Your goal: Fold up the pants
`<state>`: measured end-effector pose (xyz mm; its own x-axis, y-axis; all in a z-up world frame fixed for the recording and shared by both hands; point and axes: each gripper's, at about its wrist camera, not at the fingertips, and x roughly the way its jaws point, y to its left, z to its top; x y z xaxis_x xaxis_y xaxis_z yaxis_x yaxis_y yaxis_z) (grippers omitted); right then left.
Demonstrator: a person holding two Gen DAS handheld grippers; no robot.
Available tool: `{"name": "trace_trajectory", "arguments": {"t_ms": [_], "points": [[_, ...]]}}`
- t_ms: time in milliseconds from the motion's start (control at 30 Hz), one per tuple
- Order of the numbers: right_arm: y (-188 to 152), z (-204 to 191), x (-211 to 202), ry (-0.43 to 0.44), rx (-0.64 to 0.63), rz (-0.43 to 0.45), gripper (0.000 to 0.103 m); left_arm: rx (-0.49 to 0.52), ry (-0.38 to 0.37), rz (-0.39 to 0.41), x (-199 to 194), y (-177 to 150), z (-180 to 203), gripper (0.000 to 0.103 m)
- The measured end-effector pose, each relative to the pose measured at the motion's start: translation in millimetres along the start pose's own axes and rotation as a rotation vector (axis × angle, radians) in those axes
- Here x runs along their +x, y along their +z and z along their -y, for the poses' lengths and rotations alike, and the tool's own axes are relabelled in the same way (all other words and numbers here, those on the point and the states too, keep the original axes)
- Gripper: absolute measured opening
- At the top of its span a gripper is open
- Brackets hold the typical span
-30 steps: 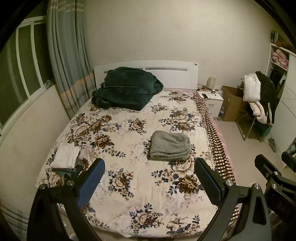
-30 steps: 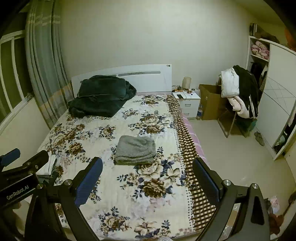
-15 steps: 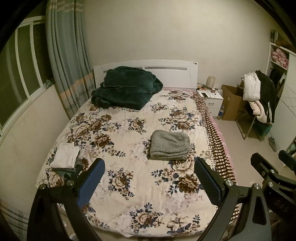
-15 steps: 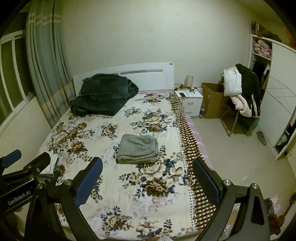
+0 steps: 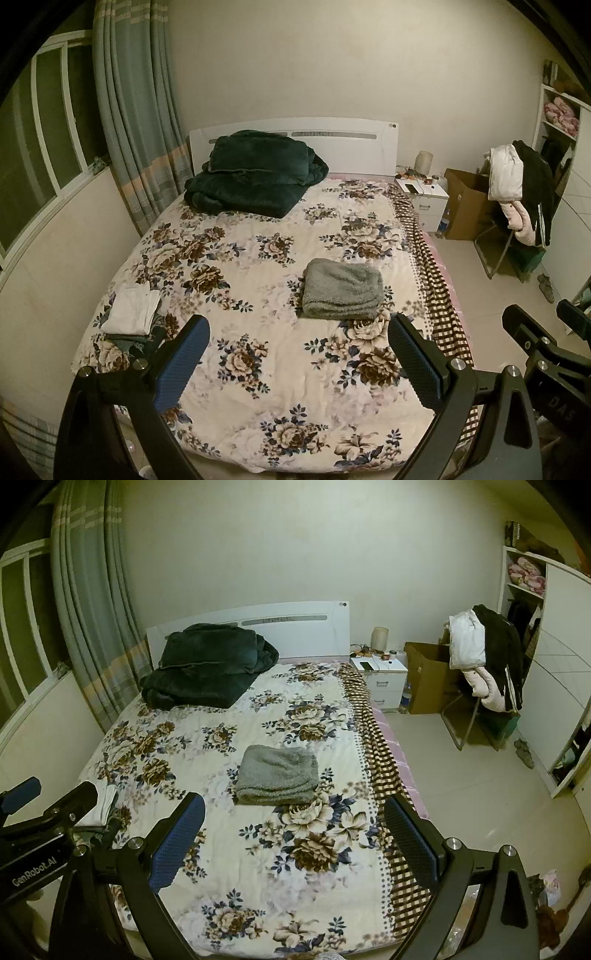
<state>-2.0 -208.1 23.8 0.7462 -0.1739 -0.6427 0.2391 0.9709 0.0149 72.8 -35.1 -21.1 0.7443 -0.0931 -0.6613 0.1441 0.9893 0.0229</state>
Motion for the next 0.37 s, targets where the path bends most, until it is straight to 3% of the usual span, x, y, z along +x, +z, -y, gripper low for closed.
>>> {"name": "trace_trajectory", "arguments": {"t_ms": [367], "points": [[-0.1, -0.3, 0.2, 0.001, -0.006, -0.007, 0.100, 0.005, -0.008, -0.005, -2.1, -3.5, -2.8, 0.099]]}}
